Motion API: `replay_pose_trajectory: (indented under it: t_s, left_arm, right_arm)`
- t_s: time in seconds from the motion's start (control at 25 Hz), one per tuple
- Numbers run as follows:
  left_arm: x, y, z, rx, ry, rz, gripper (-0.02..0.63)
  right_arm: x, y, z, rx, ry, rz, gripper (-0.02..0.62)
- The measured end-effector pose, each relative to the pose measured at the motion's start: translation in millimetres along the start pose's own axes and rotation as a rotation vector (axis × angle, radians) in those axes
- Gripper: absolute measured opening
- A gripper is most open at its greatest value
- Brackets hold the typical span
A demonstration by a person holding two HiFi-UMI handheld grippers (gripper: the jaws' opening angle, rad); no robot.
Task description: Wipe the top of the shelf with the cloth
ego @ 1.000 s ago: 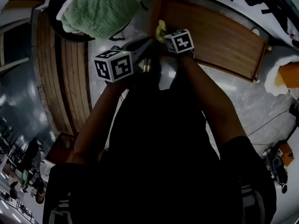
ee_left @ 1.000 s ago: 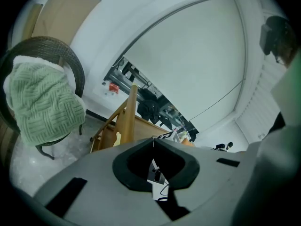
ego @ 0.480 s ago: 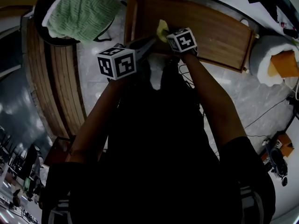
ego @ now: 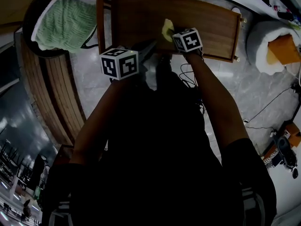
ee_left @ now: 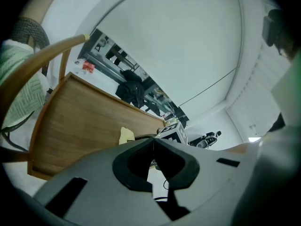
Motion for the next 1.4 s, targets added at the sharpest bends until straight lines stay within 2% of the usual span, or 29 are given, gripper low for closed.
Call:
replay_pose_trajectory:
  t_s: [0.48, 0.76, 0.96, 1.4]
  left_arm:
    - [-20.2, 71.2, -62.6, -0.053, 0.055, 0.072, 0.012]
    - [-33.5, 100.8, -88.7, -0.085, 0.08, 0.109, 0.012]
    - [-37.4, 113.5, -102.5, -0.107, 0.091, 0.116, 0.012]
    - [-35.5, 98.6, -104.4, -0.101, 0.079, 0.093, 0.012]
  right_arm:
    - [-60.7, -84.5, -92.8, -0.111, 0.136, -0.053, 0.046]
    - [-93.9, -137.2, -142.8, -0.238, 0.2, -0.048, 0.046]
    - [-116.9, -167.3, -172.0, -0.329, 0.282, -0.047, 0.046]
    - [-152.8, -220.1, -213.5, -0.58, 0.497, -0.032, 0.046]
Point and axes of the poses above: the fingertips, and each gripper's own axes: y forward along the fingers, z to its left, x out of its top, the point moved 1 cm from there along -y, backward along the fingers, and after that the axes turned 8 degrees about x, right-handed, at the moved point
